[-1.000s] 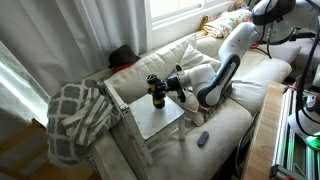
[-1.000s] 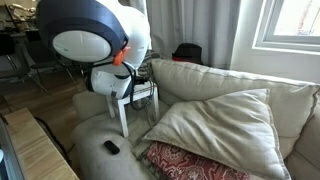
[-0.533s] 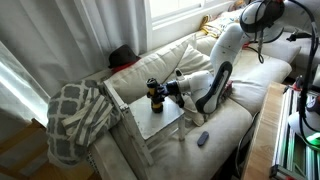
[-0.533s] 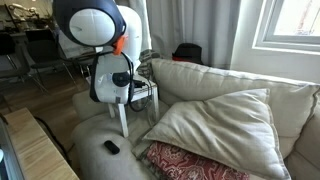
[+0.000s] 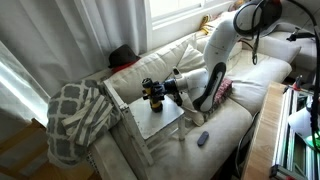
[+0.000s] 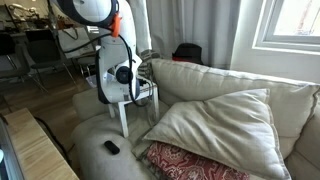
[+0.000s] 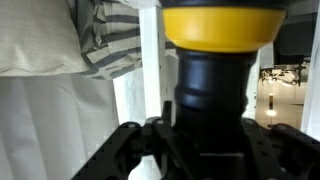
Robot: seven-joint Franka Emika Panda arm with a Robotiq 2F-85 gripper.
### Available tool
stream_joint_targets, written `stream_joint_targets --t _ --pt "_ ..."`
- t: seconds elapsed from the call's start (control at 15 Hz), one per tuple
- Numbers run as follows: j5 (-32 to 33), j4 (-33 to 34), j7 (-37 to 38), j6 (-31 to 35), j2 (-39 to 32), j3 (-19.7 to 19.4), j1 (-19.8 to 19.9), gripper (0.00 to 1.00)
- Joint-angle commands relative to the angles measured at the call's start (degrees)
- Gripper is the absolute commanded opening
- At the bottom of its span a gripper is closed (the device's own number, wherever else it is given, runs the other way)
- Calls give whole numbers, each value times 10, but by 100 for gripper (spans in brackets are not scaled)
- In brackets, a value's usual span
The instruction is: Place the torch upright on the seat of the white chair.
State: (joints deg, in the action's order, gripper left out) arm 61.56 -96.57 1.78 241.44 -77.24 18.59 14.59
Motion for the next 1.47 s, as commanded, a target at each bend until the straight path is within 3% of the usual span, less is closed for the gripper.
stream_joint_targets --t 0.0,0.2,0.87,1.4 --pt "2 -24 94 3 63 -65 -41 84" --pt "27 -24 153 -5 84 -99 -56 100" --pt "129 -63 300 -42 145 -160 -75 100" --pt "260 -117 442 -153 264 -220 -94 100"
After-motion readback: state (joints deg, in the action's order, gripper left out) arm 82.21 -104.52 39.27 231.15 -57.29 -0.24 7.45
